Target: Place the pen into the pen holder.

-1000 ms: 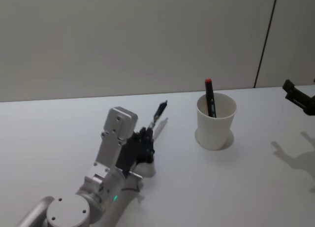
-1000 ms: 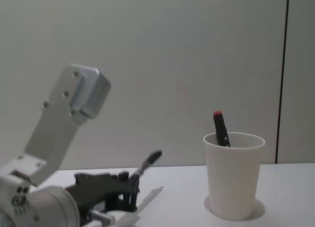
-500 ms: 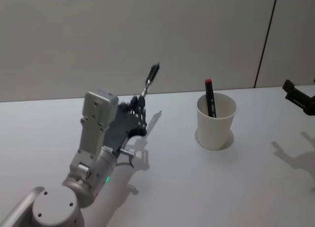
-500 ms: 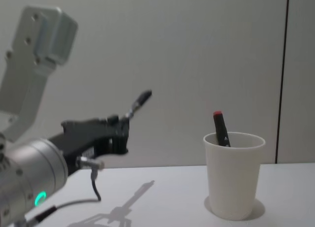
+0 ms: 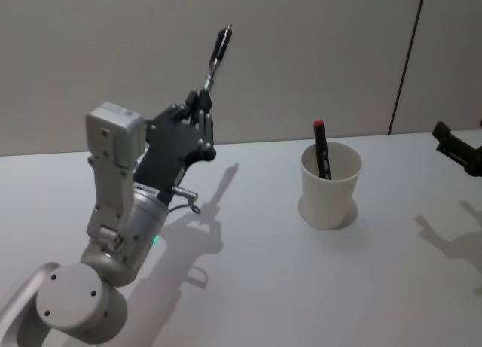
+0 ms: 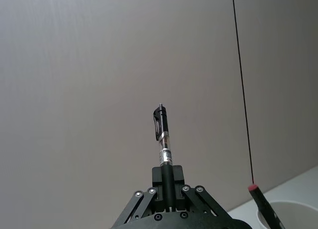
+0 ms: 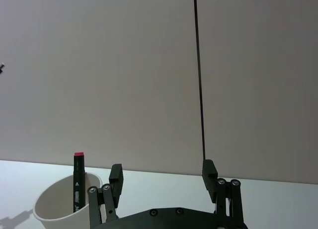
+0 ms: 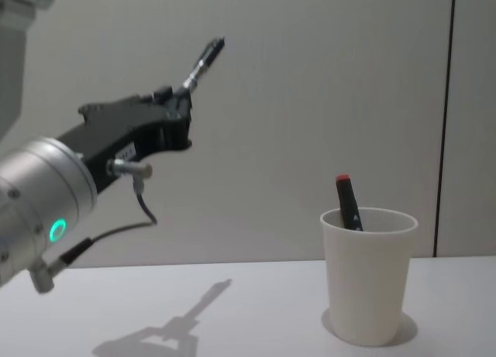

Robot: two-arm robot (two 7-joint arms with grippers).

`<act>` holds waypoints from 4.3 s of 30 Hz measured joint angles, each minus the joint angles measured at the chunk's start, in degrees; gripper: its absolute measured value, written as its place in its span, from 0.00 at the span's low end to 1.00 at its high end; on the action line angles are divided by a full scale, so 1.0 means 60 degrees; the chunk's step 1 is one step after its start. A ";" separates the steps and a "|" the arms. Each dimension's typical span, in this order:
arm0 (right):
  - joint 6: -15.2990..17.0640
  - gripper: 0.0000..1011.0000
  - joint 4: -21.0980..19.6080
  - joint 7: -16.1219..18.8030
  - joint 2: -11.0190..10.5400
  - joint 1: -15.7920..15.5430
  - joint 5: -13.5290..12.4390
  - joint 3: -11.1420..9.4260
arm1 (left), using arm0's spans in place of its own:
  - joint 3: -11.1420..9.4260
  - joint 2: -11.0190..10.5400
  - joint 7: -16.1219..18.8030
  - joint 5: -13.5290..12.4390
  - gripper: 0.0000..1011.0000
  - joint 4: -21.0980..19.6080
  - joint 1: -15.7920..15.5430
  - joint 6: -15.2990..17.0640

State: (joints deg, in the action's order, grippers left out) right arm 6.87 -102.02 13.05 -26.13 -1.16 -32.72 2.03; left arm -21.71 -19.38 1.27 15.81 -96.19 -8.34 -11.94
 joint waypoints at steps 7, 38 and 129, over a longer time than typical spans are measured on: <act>0.0011 0.99 0.0002 0.0049 0.0029 0.0047 -0.0068 0.0019 | 0.0093 0.0067 -0.0093 0.0080 0.12 0.0032 -0.0127 -0.0424; 0.1490 0.99 0.0413 0.1563 0.1658 0.2285 -0.2357 0.1014 | 0.0042 -0.0005 -0.0977 -0.1138 0.12 -0.0449 -0.0013 -0.0052; 0.1847 0.99 0.1889 0.0860 0.3298 0.3577 -0.4146 0.2658 | 0.0153 0.0131 -0.1013 -0.1648 0.12 -0.0386 -0.0001 -0.0551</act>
State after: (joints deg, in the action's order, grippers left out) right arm 17.96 -90.69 18.21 -6.34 20.31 -57.60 17.97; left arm -20.79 -18.59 -4.81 5.92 -98.51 -8.35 -15.25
